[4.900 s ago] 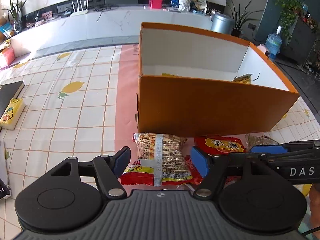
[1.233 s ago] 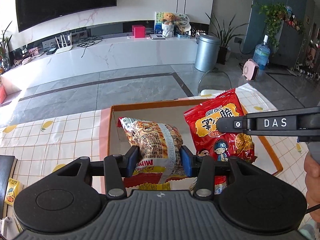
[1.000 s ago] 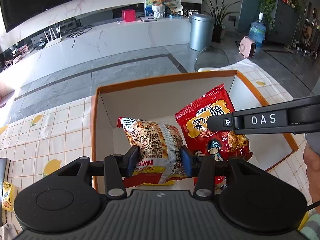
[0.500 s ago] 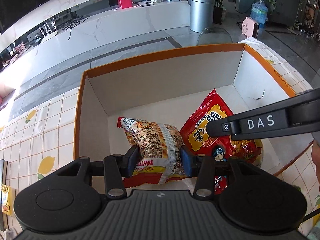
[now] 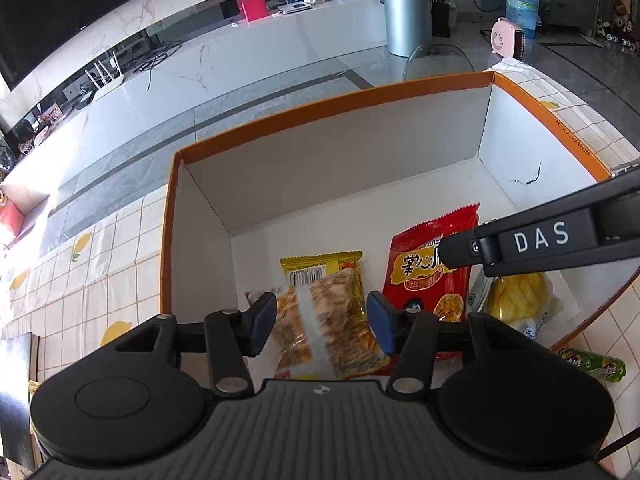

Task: Organize snacks
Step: 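Lift both bags over the orange box and open both tools to release them, then withdraw both tools from the box toward the remaining snacks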

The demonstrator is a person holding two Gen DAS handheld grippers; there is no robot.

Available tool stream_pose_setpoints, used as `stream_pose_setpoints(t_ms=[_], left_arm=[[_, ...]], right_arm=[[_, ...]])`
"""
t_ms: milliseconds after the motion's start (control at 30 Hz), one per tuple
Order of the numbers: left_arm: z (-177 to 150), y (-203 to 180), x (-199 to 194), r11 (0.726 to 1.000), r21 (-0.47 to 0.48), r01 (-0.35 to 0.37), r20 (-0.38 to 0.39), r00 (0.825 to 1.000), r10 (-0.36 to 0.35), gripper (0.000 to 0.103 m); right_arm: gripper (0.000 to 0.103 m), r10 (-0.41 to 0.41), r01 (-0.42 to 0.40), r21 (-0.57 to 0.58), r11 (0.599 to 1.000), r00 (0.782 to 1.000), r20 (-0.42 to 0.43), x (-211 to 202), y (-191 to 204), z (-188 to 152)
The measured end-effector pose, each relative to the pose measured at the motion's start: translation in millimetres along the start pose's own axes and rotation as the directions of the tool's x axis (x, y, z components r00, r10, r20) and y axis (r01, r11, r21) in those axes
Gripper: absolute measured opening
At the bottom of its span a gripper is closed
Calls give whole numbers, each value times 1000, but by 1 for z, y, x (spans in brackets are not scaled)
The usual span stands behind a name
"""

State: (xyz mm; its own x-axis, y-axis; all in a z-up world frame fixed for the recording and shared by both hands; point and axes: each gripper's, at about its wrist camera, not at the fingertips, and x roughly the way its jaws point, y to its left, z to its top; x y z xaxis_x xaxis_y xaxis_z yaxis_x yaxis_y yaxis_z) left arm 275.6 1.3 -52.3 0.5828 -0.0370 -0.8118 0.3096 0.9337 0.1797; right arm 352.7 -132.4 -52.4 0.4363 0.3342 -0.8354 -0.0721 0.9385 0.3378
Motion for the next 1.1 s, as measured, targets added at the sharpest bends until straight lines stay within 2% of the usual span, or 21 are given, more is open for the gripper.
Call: stream_pose_setpoints(t_ms=[233,500,600,933,1100], left_arm=[[2,-1,-18,1000,0,-20,40,999,19,77],[-2,-5,-54,998,-27,-58,125,990,61,80],[-6,-4,-72,996,-61,-63,164,984,72,83],[-35,-2,-128,987,-154,-37,280,957,80,85],[-56,-5,-143,982,-187,-32,292,953,87,86]], right_arm=[[48,-32,33,-24,999,999,40,-23,3,0],[58,-65,79,-95,992,988,140,-68,17,-12],[66,-65,87,-105,991,978,196,-90,19,-22],[75,-59,115,-141,983,935,350,-152,25,-86],[79,-77,149,-152,977,913,401,-172,28,-129]])
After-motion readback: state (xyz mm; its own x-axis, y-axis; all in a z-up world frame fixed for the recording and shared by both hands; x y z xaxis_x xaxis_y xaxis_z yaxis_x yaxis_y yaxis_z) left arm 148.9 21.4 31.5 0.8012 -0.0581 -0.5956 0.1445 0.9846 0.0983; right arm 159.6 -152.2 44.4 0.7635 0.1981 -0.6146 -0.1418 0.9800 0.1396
